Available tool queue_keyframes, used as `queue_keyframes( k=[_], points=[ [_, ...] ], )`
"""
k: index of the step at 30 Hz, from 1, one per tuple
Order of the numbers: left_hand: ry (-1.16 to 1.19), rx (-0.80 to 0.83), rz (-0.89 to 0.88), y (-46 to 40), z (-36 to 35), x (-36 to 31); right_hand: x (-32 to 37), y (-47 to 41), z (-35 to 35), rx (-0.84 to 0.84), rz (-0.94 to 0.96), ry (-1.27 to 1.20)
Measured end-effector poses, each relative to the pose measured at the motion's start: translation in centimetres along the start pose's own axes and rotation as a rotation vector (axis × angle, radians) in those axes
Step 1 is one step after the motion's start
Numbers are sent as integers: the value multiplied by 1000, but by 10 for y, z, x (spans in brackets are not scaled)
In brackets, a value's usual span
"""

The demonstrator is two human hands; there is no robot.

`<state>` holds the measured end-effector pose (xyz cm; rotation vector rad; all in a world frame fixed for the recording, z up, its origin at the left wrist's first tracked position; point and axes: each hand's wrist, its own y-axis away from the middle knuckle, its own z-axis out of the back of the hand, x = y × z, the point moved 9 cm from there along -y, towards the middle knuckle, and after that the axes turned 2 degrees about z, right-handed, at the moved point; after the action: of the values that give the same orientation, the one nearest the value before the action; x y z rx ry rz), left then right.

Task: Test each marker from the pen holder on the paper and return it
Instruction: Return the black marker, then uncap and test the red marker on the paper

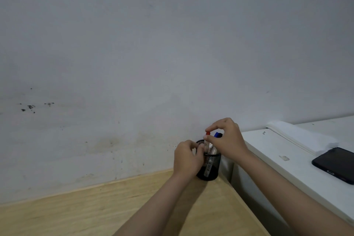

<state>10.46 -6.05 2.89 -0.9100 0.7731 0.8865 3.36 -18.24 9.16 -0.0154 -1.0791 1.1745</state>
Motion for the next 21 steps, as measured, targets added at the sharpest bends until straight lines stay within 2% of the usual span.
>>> queue_keyframes(
  k=[2, 5, 7, 9, 11, 13, 17, 21],
  points=[
    [213, 58, 184, 7, 7, 4, 28, 17, 17, -45, 81, -88],
    [623, 330, 489, 34, 4, -5, 63, 50, 38, -95, 183, -184],
    [824, 428, 556, 51, 14, -23, 78, 74, 45, -109, 211, -237],
    [925, 402, 567, 65, 33, -36, 89, 95, 50, -105, 211, -285],
    [950, 347, 546, 80, 54, -46, 102, 112, 54, -66, 214, -310],
    [872, 310, 476, 93, 78, -53, 116, 125, 57, -25, 216, -321],
    [639, 265, 234, 124, 125, -64, 133, 138, 61, -75, 90, -481],
    [484, 270, 40, 156, 154, -74, 154, 151, 37, -5, -30, -633]
  ],
)
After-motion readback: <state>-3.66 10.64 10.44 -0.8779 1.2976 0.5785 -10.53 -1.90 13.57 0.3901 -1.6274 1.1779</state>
